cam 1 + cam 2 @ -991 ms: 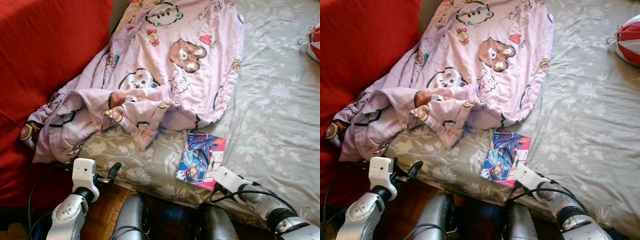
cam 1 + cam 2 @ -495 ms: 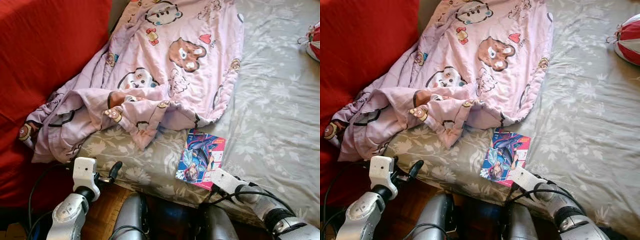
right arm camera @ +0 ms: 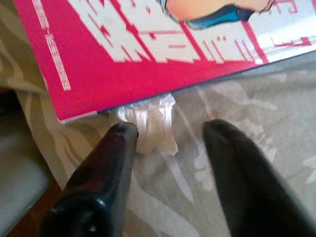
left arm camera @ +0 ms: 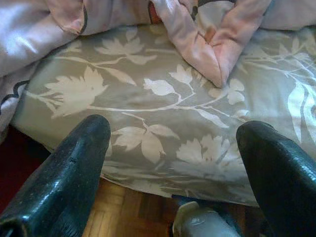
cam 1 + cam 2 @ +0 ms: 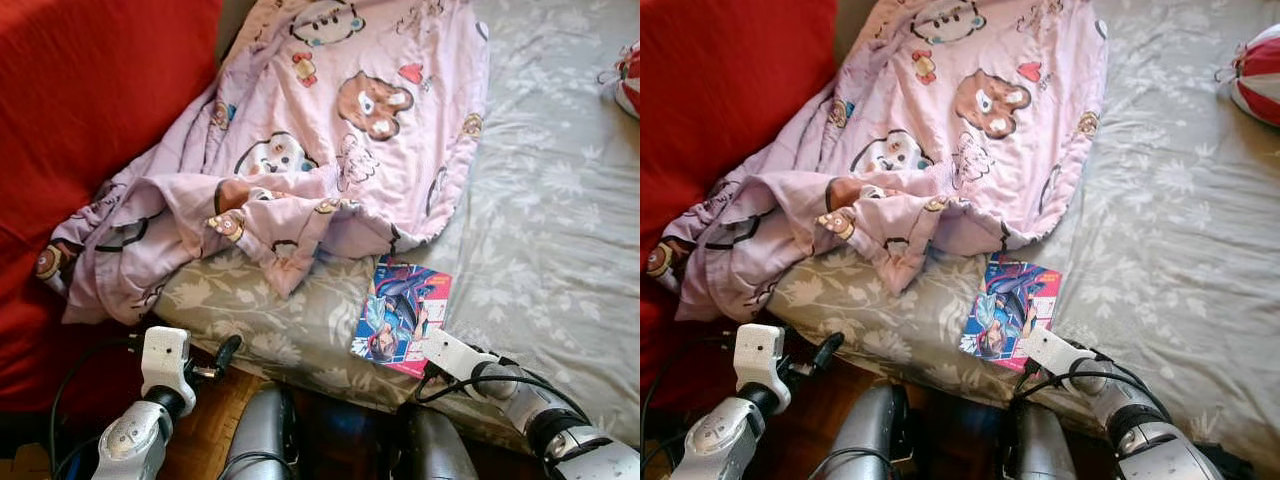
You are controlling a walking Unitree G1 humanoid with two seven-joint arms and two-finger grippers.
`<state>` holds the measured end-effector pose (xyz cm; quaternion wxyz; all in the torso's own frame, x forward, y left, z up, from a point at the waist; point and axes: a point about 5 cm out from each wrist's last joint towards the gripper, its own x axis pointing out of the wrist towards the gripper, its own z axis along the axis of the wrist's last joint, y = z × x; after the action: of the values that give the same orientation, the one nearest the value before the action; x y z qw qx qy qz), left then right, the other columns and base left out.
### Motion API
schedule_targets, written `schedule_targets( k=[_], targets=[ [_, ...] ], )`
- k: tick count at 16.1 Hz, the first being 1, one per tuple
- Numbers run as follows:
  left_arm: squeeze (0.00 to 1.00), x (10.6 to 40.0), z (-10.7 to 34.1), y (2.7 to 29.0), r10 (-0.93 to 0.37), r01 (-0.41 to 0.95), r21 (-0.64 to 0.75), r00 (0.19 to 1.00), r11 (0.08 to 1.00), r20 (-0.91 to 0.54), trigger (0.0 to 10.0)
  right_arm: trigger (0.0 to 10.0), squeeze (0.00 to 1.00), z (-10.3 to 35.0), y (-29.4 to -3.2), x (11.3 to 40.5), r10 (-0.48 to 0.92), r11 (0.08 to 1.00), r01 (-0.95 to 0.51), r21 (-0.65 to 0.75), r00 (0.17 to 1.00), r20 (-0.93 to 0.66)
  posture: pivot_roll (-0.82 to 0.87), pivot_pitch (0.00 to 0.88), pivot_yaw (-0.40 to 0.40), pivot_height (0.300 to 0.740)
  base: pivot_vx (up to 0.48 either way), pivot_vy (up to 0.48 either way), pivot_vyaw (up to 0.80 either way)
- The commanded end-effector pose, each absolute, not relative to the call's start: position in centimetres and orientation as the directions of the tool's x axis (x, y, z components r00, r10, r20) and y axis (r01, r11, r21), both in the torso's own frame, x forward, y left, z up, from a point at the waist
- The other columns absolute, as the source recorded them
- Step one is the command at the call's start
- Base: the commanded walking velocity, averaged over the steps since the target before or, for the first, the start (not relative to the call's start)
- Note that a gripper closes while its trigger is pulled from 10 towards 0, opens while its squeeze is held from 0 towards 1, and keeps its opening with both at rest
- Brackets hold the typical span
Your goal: Clean up the room
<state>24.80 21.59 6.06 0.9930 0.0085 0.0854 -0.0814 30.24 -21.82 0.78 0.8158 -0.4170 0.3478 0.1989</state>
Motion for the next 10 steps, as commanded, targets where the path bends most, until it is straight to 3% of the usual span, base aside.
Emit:
schedule_targets(
  k=[1, 2, 3, 4, 5, 7, 8, 9, 10],
  targets=[
    [0.00, 24.12, 5.74, 21.86, -0.155, 0.158, 0.001, 0.968, 0.987, -0.195, 10.0, 4.5, 0.00, -0.24, -22.05, 29.20, 0.020, 0.575, -0.633, -0.518, 0.644, -0.765, 0.16, 0.360, 0.058, 0.646, 0.000, 0.000, 0.00],
    [0.00, 23.98, 5.71, 21.87, -0.156, 0.159, 0.001, 0.968, 0.987, -0.198, 10.0, 4.2, 0.00, -0.45, -22.07, 28.99, 0.017, 0.577, -0.636, -0.513, 0.637, -0.771, 0.16, 0.362, 0.059, 0.646, 0.000, 0.000, 0.00],
    [0.00, 23.89, 5.67, 21.90, -0.155, 0.158, 0.002, 0.967, 0.987, -0.201, 10.0, 4.8, 0.00, -0.55, -22.09, 28.87, 0.015, 0.576, -0.638, -0.511, 0.634, -0.773, 0.16, 0.366, 0.060, 0.646, 0.000, 0.000, 0.00],
    [0.00, 23.74, 5.59, 21.95, -0.153, 0.157, 0.002, 0.966, 0.988, -0.207, 10.0, 8.2, 0.00, -0.81, -22.18, 28.58, 0.008, 0.581, -0.638, -0.505, 0.625, -0.781, 0.16, 0.368, 0.059, 0.646, 0.000, 0.000, 0.00],
    [0.00, 23.64, 5.53, 21.95, -0.157, 0.160, -0.001, 0.964, 0.987, -0.215, 10.0, 9.7, 0.00, -0.92, -22.21, 28.47, 0.005, 0.582, -0.639, -0.503, 0.621, -0.784, 0.16, 0.370, 0.060, 0.646, 0.000, 0.000, 0.00],
    [0.00, 23.46, 5.59, 21.82, -0.168, 0.172, 0.001, 0.962, 0.985, -0.216, 10.0, 10.0, 0.00, -1.08, -22.12, 28.32, 0.007, 0.584, -0.642, -0.497, 0.616, -0.788, 0.16, 0.375, 0.062, 0.646, 0.000, 0.000, 0.00],
    [0.00, 23.43, 5.69, 21.78, -0.167, 0.172, 0.002, 0.962, 0.985, -0.214, 10.0, 6.8, 0.00, -1.11, -22.07, 28.29, 0.009, 0.585, -0.643, -0.494, 0.614, -0.789, 0.16, 0.378, 0.063, 0.646, 0.000, 0.000, 0.00],
    [0.00, 23.44, 5.76, 21.81, -0.166, 0.171, 0.004, 0.963, 0.985, -0.213, 10.0, 0.0, 0.00, -1.15, -21.98, 28.28, 0.011, 0.585, -0.644, -0.493, 0.614, -0.790, 0.16, 0.378, 0.064, 0.646, 0.000, 0.000, 0.00],
    [0.00, 23.46, 5.78, 21.83, -0.166, 0.171, 0.005, 0.963, 0.985, -0.214, 10.0, 0.0, 0.00, -1.18, -21.93, 28.25, 0.014, 0.587, -0.644, -0.490, 0.613, -0.790, 0.17, 0.378, 0.064, 0.646, 0.000, 0.000, 0.00]
  ],
)
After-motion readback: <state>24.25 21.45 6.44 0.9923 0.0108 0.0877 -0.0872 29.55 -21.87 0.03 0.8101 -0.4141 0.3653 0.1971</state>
